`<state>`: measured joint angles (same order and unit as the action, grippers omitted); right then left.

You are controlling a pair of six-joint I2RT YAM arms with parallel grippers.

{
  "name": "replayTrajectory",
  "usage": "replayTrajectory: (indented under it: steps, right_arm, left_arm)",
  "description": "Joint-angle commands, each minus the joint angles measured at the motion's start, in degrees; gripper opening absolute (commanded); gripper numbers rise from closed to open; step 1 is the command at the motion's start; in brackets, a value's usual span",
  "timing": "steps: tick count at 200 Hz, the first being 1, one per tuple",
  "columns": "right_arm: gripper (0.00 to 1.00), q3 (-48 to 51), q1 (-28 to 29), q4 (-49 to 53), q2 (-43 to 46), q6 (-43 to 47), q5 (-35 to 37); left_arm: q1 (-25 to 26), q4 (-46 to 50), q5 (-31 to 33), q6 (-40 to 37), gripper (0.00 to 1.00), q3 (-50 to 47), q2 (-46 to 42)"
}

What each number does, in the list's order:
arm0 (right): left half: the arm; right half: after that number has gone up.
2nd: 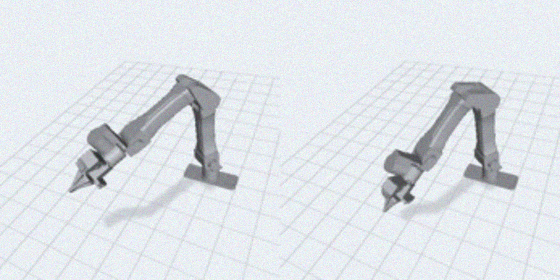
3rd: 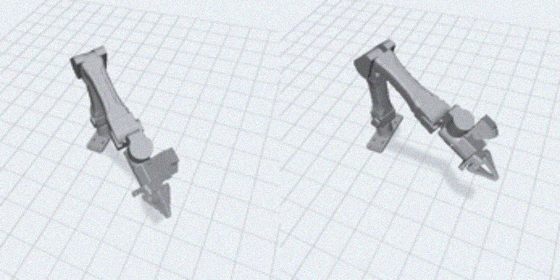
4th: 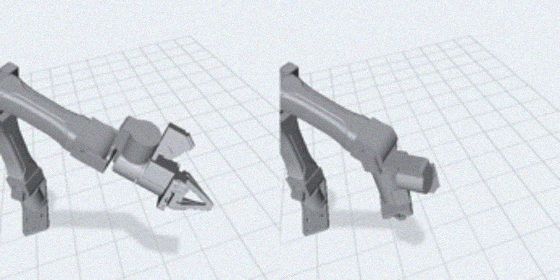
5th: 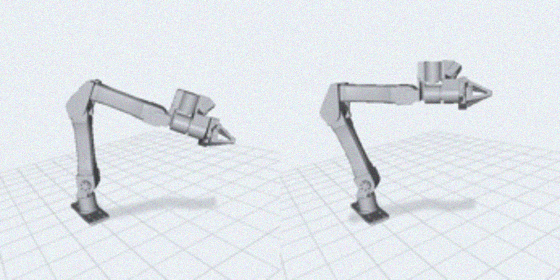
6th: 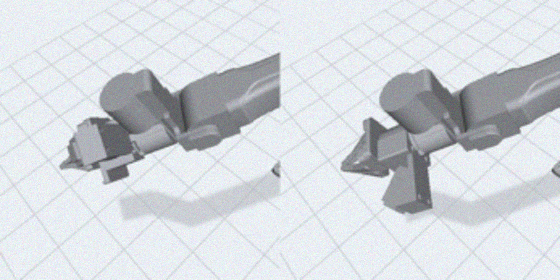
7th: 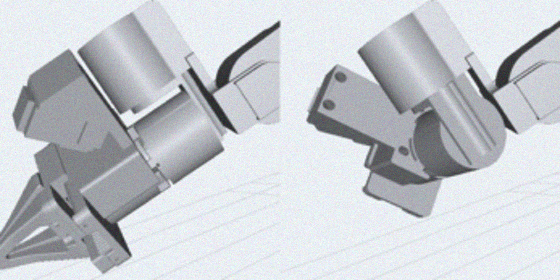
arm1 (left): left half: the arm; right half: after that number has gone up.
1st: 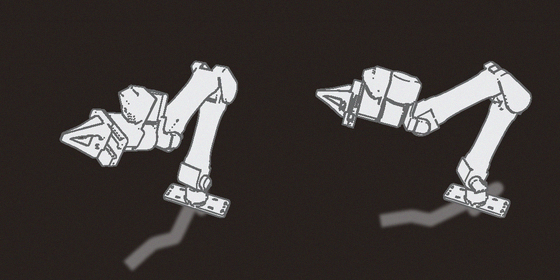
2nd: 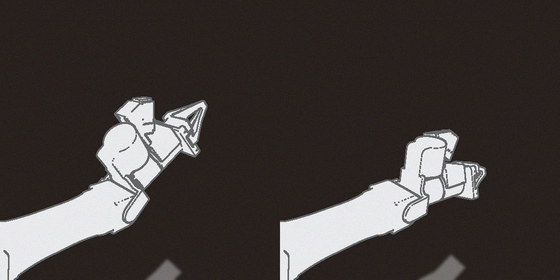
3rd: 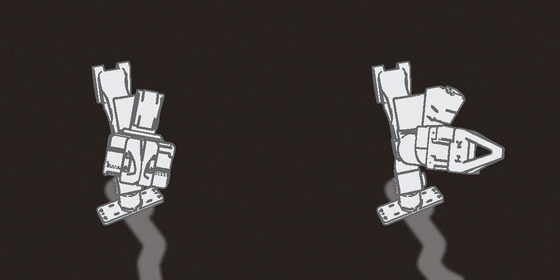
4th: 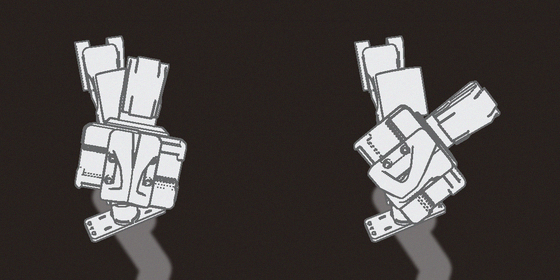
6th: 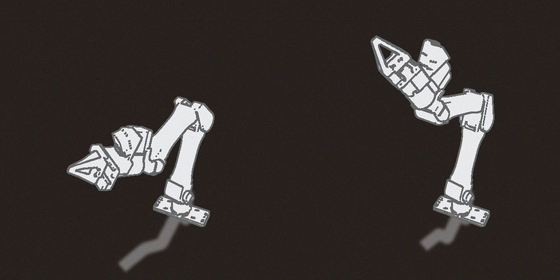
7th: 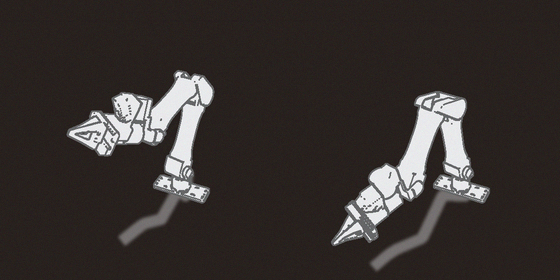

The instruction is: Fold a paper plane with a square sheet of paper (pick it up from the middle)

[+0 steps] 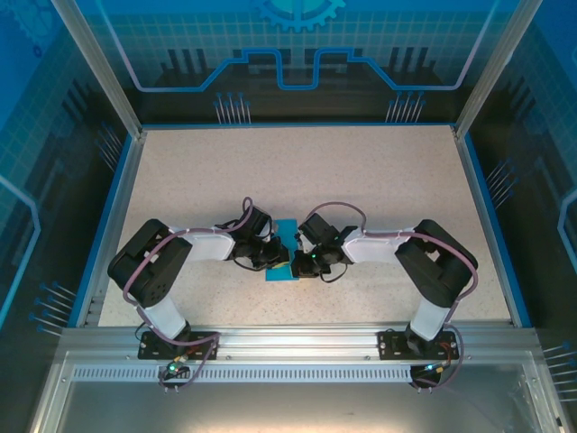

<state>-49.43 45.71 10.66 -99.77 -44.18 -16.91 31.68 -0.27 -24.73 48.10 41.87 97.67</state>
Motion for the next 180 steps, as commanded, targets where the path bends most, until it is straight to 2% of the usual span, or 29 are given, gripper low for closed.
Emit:
replayTrajectory:
  steps: [1, 48, 89, 135, 180]
  right_arm:
    - [0.05, 1.98, 0.51, 5.90, 0.50, -0.36, 0.19]
    - [0.05, -0.64, 1.56, 7.47, 4.67, 1.52, 0.03]
    - [0.05, -3.04, 2.18, 6.62, 1.51, 1.50, 0.45]
    - [0.05, -0.49, 1.11, 5.69, -0.88, 0.74, 1.44]
    - [0.05, 0.56, 0.87, 5.75, 4.54, 1.03, -0.27]
  left_arm:
    - [0.31, 3.65, 2.85, 0.27, 0.10, -0.06, 1.91]
    - [0.31, 3.88, 2.93, 0.47, 0.10, 0.06, 1.90]
    - [0.36, 3.88, 2.99, 0.51, 0.10, 0.15, 1.94]
    - [0.29, 3.90, 3.04, 0.51, 0.10, 0.17, 1.73]
    - [0.29, 3.67, 2.98, 0.68, 0.10, 0.10, 1.34]
